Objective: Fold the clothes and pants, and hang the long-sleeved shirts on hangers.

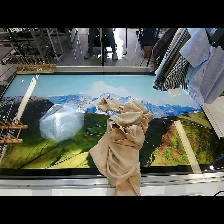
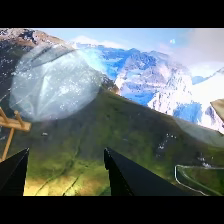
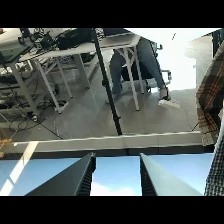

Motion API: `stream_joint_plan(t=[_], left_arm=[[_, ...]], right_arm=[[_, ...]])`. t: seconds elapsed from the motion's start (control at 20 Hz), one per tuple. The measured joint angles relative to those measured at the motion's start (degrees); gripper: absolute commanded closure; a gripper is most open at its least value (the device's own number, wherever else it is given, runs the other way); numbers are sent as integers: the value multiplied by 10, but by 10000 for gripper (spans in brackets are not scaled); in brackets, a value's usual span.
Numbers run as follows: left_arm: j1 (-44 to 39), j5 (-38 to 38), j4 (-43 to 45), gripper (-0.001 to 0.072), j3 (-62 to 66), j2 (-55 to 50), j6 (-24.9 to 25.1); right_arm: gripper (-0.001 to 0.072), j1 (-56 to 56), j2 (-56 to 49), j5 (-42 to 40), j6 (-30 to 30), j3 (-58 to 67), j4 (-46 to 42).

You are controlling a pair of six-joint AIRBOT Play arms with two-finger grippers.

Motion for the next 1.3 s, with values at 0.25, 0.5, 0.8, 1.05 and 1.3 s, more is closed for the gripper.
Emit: stream_joint_plan(t=[0.25,0.5,0.8,1.05,1.3], left_arm=[[0,5,0,206,0,-3,0],[0,9,-11,207,0,-17,0],[0,4,-40,150,0,-41,0],[-9,-2,-272,147,-11,-93,99],[-107,20,-436,147,-77,-213,169]], right_arm=[[370,0,0,0,3,0,39],[370,0,0,-3,6,0,95],[212,0,-1,20,6,0,114],[186,16,-32,207,1,-27,93],[185,81,-50,298,-15,-218,43]])
